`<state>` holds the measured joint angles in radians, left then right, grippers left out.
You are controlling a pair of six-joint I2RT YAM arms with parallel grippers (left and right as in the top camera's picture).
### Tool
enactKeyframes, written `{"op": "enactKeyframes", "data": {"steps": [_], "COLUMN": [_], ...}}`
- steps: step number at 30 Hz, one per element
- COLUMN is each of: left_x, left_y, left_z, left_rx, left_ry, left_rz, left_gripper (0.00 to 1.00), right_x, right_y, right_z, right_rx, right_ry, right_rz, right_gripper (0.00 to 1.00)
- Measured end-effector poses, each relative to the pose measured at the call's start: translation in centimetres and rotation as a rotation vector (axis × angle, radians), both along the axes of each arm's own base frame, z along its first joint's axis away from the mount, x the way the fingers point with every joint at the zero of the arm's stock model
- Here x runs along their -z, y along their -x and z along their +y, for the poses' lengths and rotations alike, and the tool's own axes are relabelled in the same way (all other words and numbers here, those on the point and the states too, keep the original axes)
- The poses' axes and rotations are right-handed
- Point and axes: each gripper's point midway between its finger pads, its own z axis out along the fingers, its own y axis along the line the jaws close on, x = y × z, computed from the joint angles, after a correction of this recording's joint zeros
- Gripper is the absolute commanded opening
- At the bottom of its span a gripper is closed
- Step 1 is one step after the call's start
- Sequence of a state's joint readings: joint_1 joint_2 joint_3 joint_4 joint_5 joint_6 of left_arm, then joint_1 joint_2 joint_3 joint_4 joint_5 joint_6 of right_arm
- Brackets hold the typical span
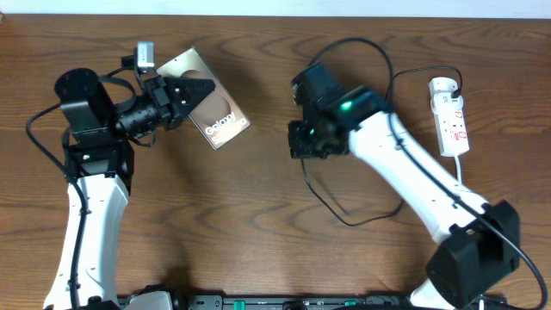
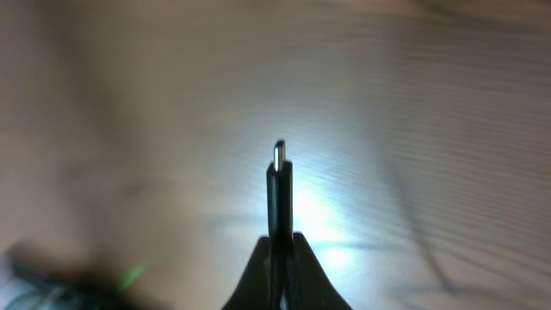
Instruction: Plug charger to phone and switch on socket
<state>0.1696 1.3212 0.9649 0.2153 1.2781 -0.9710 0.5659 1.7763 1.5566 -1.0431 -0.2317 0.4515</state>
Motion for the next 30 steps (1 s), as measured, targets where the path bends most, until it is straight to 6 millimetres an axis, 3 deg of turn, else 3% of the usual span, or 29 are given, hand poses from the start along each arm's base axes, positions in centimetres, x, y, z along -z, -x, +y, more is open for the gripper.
{"op": "enactKeyframes", "data": {"steps": [1, 4, 8, 12, 17, 25, 28, 30], "left_x": [0.0, -0.1, -0.2, -0.6, -1.3, -1.4, -1.4, -1.4], "left_y": [0.0, 0.0, 0.1, 0.5, 1.5, 2.0, 2.1, 2.1], "left_z": [0.3, 1.0, 2.4, 3.3, 3.0, 2.7, 2.7, 2.7], "left_rx": [-0.005, -0.015, -0.024, -0.011, 0.059, 0.09, 0.095, 0.098], "left_ry": [0.001, 0.004, 0.012, 0.017, 0.017, 0.023, 0.024, 0.025], "left_rz": [-0.001, -0.001, -0.005, -0.029, -0.079, -0.081, -0.08, -0.081], "left_gripper": [0.07, 0.07, 0.07, 0.07, 0.07, 0.07, 0.07, 0.08], "right_x": [-1.5, -3.5, -5.9, -8.2, -10.1, -10.6, -9.1, -6.6], "right_y": [0.1, 0.8, 2.6, 4.1, 5.1, 6.1, 5.1, 3.4], "right_z": [0.9, 1.8, 1.6, 1.4, 2.4, 4.1, 3.9, 2.8], "right_rx": [-0.073, -0.193, -0.338, -0.47, -0.615, -0.729, -0.687, -0.579], "right_ry": [-0.102, -0.275, -0.498, -0.665, -0.795, -0.842, -0.739, -0.556], "right_rz": [0.006, 0.037, 0.091, 0.073, -0.02, -0.091, -0.085, -0.057], "right_gripper": [0.01, 0.01, 0.01, 0.01, 0.01, 0.01, 0.01, 0.01]}}
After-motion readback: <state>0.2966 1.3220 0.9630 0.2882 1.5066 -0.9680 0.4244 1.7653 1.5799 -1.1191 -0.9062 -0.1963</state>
